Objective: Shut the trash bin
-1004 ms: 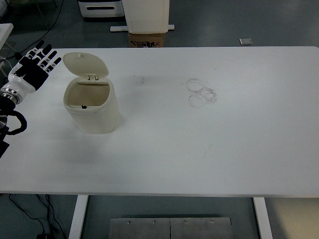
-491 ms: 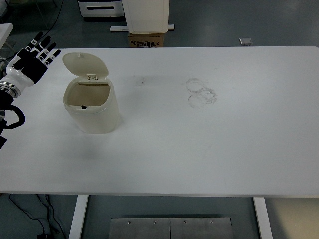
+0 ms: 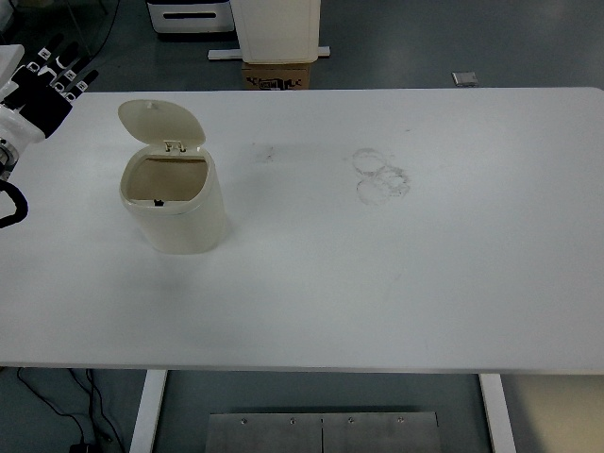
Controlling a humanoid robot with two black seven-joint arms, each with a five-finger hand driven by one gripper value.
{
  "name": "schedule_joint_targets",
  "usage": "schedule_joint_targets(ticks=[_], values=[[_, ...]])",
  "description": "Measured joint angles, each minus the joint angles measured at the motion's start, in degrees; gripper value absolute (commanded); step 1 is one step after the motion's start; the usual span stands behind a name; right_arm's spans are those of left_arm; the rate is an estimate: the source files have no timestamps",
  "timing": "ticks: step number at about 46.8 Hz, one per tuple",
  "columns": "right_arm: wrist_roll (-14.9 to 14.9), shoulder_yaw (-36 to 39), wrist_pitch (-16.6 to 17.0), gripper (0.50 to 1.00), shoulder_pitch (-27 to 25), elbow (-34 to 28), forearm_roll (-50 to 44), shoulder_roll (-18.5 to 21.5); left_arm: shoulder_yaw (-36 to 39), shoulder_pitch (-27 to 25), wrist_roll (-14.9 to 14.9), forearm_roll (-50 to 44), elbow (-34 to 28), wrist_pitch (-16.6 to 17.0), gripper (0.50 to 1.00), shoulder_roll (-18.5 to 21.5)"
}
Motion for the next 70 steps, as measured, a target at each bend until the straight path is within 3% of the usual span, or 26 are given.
schedule_joint_targets(ticks=[18, 22, 31, 38, 43, 50, 65, 70], values=[[0.0, 0.0, 0.0, 0.991, 0.0, 0.0, 0.0, 0.0, 0.0, 1.7, 0.1, -0.1, -5.1, 1.7, 1.000, 0.1], [0.0, 0.0, 0.0, 0.991, 0.0, 0.0, 0.0, 0.0, 0.0, 1.7, 0.1, -0.1, -7.2, 3.5, 1.000, 0.3], [0.0, 0.0, 0.0, 0.991, 0.0, 0.0, 0.0, 0.0, 1.0, 2.1, 1.5, 0.3, -17.9, 7.8, 1.000, 5.5], [0.0, 0.0, 0.0, 0.991, 0.0, 0.0, 0.0, 0.0, 3.6, 2.1, 2.1, 4.0, -22.0, 10.1, 1.000, 7.8], [0.0, 0.0, 0.0, 0.991, 0.0, 0.0, 0.0, 0.0, 4.3, 1.7, 3.4, 7.9, -23.1, 9.7, 1.000, 9.0], [0.0, 0.0, 0.0, 0.991, 0.0, 0.0, 0.0, 0.0, 4.3, 0.8, 8.4, 12.9, -24.9, 8.6, 1.000, 10.5], [0.0, 0.0, 0.0, 0.991, 0.0, 0.0, 0.0, 0.0, 4.3, -3.4, 12.8, 23.9, -32.2, 7.4, 1.000, 15.6], [0.0, 0.0, 0.0, 0.991, 0.0, 0.0, 0.0, 0.0, 4.3, -4.8, 15.3, 28.4, -33.1, 4.8, 1.000, 16.1]])
